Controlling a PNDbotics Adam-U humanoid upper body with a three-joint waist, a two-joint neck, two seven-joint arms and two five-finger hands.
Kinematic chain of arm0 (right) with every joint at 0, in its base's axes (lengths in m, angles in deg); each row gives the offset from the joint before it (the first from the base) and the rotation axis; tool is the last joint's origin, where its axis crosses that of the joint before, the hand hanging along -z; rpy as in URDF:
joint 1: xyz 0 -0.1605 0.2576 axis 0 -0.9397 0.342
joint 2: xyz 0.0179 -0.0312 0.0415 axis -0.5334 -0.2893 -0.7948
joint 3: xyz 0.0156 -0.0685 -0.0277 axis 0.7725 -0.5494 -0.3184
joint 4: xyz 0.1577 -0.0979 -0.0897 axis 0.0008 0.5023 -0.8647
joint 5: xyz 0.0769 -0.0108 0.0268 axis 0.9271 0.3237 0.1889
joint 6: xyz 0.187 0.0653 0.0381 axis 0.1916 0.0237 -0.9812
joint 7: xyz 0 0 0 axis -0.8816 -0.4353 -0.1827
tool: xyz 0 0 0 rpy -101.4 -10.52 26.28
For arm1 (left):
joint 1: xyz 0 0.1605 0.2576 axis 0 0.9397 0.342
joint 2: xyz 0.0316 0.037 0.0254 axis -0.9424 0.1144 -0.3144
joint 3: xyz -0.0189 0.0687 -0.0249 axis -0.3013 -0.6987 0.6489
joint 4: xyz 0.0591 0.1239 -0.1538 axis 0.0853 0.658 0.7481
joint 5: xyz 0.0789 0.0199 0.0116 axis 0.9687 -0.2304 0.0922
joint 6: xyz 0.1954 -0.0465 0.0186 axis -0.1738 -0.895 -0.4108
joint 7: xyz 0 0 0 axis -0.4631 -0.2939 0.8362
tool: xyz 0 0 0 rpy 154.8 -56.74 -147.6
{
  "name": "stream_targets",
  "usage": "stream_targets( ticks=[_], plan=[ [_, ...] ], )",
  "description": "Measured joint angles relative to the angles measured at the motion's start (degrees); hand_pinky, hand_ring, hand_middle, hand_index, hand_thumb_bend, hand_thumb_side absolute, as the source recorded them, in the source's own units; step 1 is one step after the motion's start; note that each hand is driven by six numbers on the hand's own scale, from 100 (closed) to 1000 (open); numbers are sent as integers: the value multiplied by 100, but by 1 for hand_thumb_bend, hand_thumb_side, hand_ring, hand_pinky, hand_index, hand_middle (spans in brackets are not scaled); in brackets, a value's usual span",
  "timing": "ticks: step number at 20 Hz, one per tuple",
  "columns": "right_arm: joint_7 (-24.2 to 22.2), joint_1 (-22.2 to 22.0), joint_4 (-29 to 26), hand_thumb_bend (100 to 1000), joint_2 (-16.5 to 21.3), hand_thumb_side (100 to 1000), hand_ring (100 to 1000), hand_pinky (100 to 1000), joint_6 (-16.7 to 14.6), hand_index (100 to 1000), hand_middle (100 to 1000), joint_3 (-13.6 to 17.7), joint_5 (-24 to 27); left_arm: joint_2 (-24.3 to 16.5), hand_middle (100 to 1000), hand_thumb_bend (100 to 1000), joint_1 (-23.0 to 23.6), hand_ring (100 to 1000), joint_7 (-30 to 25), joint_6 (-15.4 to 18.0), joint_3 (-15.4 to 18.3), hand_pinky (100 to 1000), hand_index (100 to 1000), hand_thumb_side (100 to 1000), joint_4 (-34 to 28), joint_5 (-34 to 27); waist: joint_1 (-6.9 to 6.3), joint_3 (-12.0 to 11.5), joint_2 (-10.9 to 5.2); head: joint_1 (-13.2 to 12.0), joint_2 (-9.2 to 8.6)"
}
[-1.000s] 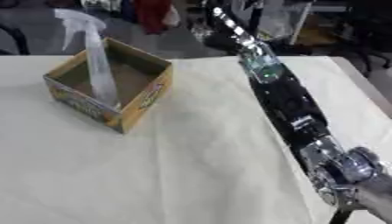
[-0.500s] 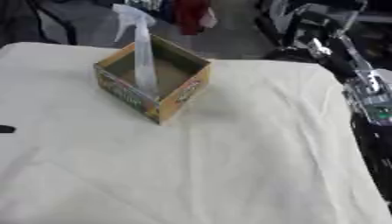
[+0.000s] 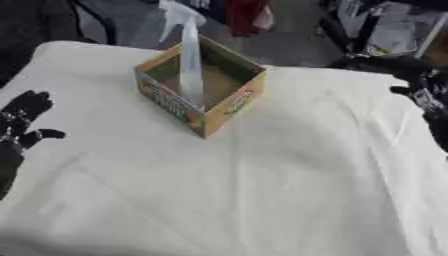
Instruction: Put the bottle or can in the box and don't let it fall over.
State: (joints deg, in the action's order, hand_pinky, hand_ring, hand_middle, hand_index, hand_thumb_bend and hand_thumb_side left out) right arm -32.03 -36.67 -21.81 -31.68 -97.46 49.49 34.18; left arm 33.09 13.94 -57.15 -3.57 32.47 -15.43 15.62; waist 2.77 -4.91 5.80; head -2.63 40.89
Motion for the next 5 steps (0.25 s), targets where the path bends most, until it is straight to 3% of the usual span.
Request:
stream_targets(
  ticks=[5],
  plan=[
    [85,-680,-580,100,-194,523,877,789,203,902,903,116,-55,1,939,457,88,1000,-18,45,-72,709,1000,1000,46,2,-8,29,-9,41,82]
  ],
)
